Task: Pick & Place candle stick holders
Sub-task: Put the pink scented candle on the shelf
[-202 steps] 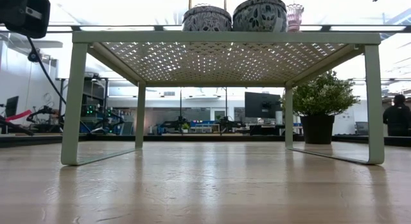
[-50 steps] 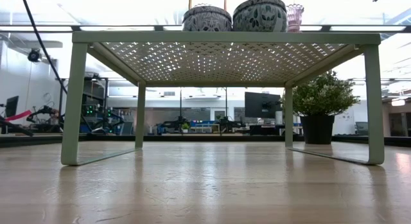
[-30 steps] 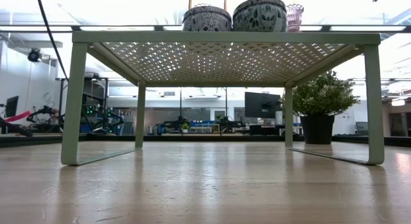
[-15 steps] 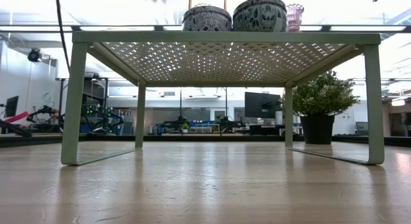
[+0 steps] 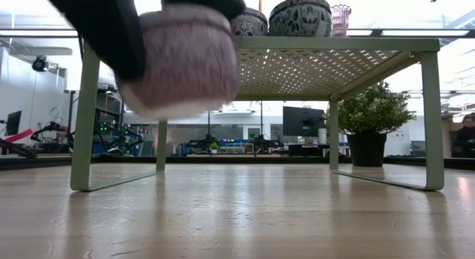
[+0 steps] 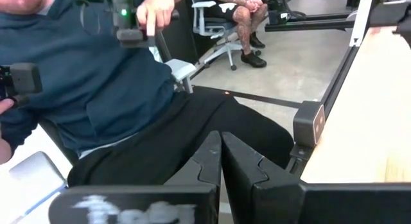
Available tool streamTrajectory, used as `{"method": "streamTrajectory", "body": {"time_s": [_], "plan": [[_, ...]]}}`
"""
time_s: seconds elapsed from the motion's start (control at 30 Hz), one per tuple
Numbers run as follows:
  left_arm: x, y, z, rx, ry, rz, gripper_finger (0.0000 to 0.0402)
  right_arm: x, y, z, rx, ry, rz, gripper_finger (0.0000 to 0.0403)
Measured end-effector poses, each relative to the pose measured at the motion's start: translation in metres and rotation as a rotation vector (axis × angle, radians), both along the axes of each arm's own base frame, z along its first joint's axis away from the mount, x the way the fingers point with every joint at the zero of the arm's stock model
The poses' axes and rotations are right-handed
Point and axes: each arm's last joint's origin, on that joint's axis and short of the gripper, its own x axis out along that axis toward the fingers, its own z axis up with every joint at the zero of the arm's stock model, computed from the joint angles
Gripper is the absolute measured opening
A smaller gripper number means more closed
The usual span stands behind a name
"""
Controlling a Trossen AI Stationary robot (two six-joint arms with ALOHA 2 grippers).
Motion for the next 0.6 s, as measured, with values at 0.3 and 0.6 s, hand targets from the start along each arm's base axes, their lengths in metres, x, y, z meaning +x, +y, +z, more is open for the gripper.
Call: {"method": "streamTrajectory", "body": {"time_s": [0.3,0.6], "plan": [[0.005,-0.003,-0.019,0.036,0.033,-0.022,0.0307,0.0,0.0,0.001,0.012,-0.009,-0.001,0.0008],[0.002,-0.008,-0.019,0.024,0.031,-0.04,0.0307,0.0,0.001,0.001,0.011,-0.008,0.001,0.0008]]}}
